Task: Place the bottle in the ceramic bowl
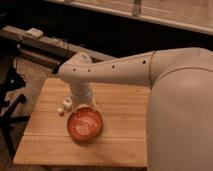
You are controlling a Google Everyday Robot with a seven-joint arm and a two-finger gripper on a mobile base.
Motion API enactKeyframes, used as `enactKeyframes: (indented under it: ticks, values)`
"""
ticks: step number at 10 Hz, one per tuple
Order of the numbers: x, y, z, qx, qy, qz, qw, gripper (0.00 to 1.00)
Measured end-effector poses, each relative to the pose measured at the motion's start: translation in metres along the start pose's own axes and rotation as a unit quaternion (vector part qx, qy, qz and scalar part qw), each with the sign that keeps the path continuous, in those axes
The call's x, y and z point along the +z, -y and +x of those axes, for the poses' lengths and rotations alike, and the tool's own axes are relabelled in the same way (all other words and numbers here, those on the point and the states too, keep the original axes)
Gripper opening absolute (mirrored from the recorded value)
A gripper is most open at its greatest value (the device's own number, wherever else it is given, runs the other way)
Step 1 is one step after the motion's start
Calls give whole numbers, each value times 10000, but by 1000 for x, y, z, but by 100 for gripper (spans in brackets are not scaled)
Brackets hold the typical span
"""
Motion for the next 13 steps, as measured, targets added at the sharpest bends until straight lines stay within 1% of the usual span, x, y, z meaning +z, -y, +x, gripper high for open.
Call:
enactKeyframes:
  ticks: [8,9,10,11,13]
  values:
    - [-1,0,-1,-7,23,7,10000,65]
    - [-2,-2,-8,-18,86,-15,10000,65]
    - [-4,-9,-16,-73,140,-35,9999,65]
    - [-7,-25,-31,-169,223,-78,9996,65]
    - [-10,-49,-61,-299,314,-66,9990,65]
